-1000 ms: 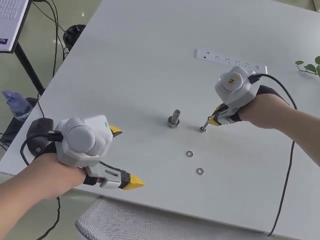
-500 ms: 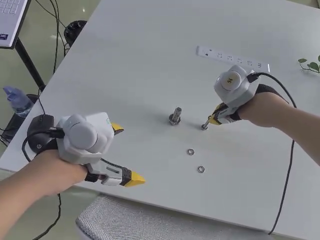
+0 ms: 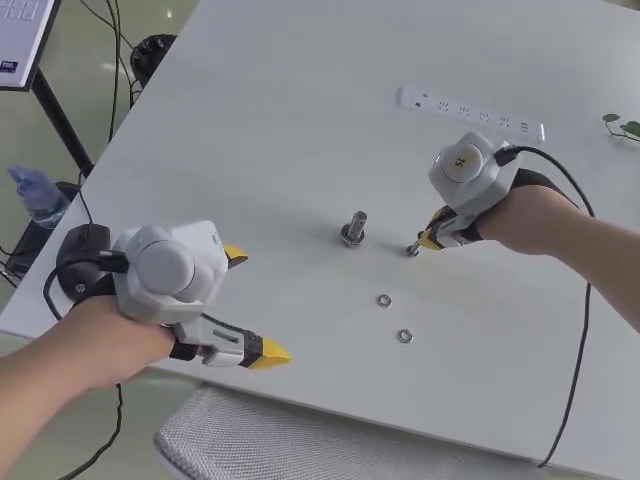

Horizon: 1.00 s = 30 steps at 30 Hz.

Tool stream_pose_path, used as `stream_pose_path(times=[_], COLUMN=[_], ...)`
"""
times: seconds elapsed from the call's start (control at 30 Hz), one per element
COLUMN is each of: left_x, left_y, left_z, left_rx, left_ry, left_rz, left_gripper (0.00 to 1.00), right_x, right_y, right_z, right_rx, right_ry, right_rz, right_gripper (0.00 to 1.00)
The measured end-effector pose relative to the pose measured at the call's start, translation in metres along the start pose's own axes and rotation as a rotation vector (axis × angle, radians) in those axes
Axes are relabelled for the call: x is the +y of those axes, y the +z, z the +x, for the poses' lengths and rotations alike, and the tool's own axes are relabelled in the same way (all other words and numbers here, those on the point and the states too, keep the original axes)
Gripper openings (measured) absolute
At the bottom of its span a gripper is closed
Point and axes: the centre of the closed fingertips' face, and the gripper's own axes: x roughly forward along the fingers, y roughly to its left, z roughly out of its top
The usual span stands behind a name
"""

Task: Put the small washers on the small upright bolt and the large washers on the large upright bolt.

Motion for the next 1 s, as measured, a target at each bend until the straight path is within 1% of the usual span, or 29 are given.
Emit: stream_pose_path(times=[0.2, 0.27, 0.37, 0.47, 0.53, 0.6, 0.67, 0.7, 1.0], left_x=[0.003, 0.004, 0.006, 0.009, 0.011, 0.012, 0.012, 0.012, 0.012], left_y=[-0.003, -0.003, -0.002, -0.001, 0.000, 0.002, 0.005, 0.005, 0.007], left_z=[0.000, 0.000, 0.001, 0.002, 0.002, 0.002, 0.003, 0.003, 0.004], left_rx=[0.003, 0.004, 0.002, -0.002, -0.003, -0.014, -0.023, -0.022, -0.021], left_ry=[0.001, 0.001, 0.010, 0.013, 0.016, 0.016, 0.010, 0.012, 0.009], left_rz=[-0.005, -0.006, -0.010, -0.009, -0.007, -0.011, -0.016, -0.014, 0.001], left_gripper=[0.83, 0.83, 0.83, 0.83, 0.84, 0.85, 0.85, 0.85, 0.87], right_x=[0.002, -0.002, -0.001, 0.000, 0.001, 0.001, 0.002, 0.000, 0.005], right_y=[-0.001, -0.001, -0.002, 0.000, -0.001, -0.001, -0.001, -0.001, -0.005], right_z=[0.007, 0.011, 0.013, 0.015, 0.016, 0.017, 0.017, 0.019, 0.022], right_rx=[0.006, 0.007, 0.016, 0.009, 0.012, 0.012, 0.012, 0.010, 0.023], right_ry=[0.001, 0.003, -0.004, 0.004, 0.003, 0.006, 0.008, 0.010, 0.020], right_rz=[-0.012, -0.017, -0.044, -0.033, -0.042, -0.041, -0.038, -0.036, -0.030], right_gripper=[0.12, 0.12, 0.12, 0.12, 0.12, 0.12, 0.12, 0.12, 0.12])
